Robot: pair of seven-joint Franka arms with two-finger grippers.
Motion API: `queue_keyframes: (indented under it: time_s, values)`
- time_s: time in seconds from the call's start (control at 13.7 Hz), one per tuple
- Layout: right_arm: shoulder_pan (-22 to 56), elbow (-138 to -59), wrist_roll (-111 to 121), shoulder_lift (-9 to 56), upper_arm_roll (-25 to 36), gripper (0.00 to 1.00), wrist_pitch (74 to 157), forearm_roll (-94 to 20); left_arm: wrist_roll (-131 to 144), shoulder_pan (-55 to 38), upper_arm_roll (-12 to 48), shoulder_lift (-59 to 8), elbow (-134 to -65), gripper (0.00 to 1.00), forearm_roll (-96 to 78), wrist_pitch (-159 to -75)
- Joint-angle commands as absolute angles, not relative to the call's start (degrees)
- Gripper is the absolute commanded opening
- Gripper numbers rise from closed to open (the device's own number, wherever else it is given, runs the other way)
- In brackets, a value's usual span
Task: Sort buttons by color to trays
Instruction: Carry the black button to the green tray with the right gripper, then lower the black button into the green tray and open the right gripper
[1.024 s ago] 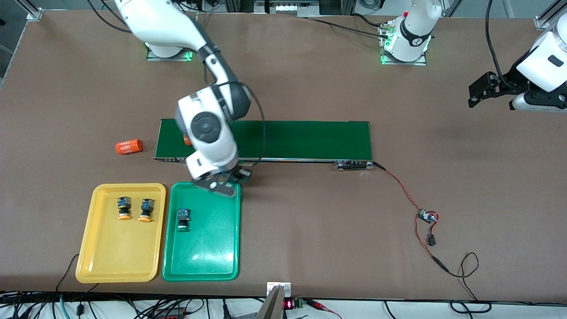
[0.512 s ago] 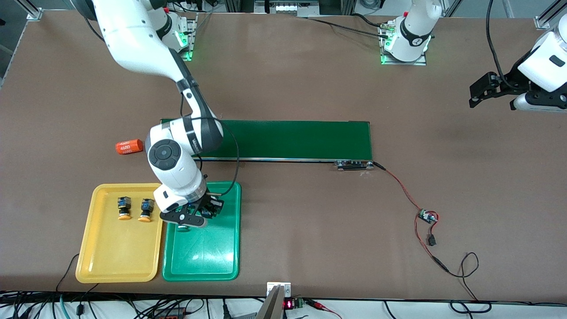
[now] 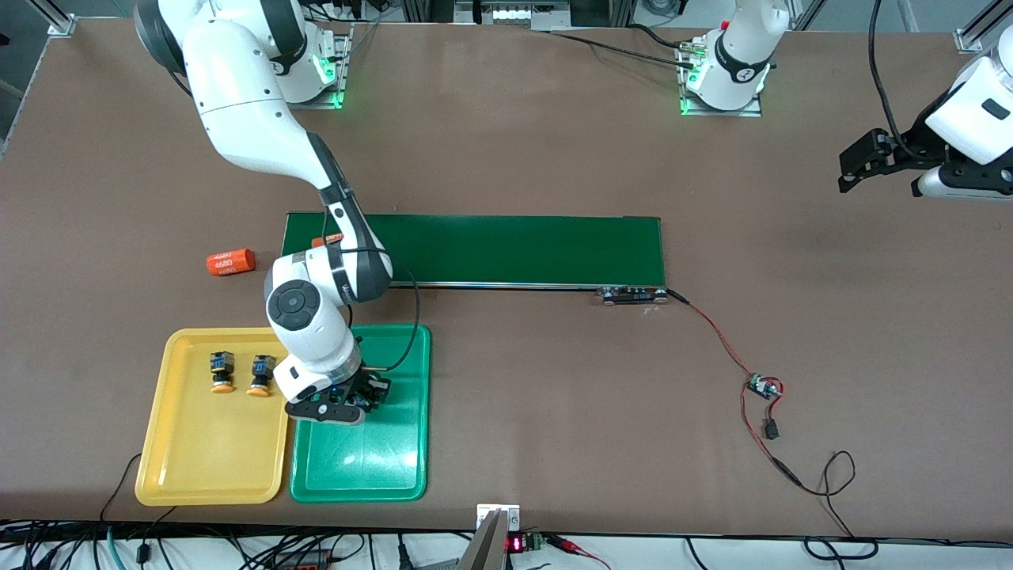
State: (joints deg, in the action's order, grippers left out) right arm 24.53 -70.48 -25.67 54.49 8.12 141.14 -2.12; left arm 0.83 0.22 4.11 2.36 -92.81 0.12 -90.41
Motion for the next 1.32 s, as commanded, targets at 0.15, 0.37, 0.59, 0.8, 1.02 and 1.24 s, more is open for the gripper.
queue_keyframes:
  time_s: [0.15,0.37,0.59,0.8,1.02,1.24]
  values:
    - [23.6,-68.9,-24.4,48.5,7.2,1.0,131.3,-3.2,0.2,0.6,4.3,1.6,-91.0,1.0,0.6,-88.9]
    - [23.3,-68.8,-24.1,41.9,8.0,1.0,120.8,-2.6,0.2,0.6,4.3,1.6,-91.0,1.0,0.6,-88.9]
    - [20.6,-68.8,-19.8,37.2,8.4,1.0,113.6,-2.3,0.2,0.6,4.3,1.6,-91.0,1.0,0.5,-88.8]
    - [19.1,-68.9,-13.3,33.5,9.3,1.0,110.8,-2.9,0.2,0.6,4.3,1.6,-91.0,1.0,0.6,-88.9]
    - [15.1,-74.9,-12.8,26.4,8.7,1.0,105.4,-2.9,0.2,0.6,4.3,1.6,-91.0,1.0,0.5,-88.9]
    - [5.8,-79.6,-4.2,18.4,4.5,1.0,99.6,-2.7,0.2,0.6,4.3,1.6,-91.0,1.0,0.5,-88.9]
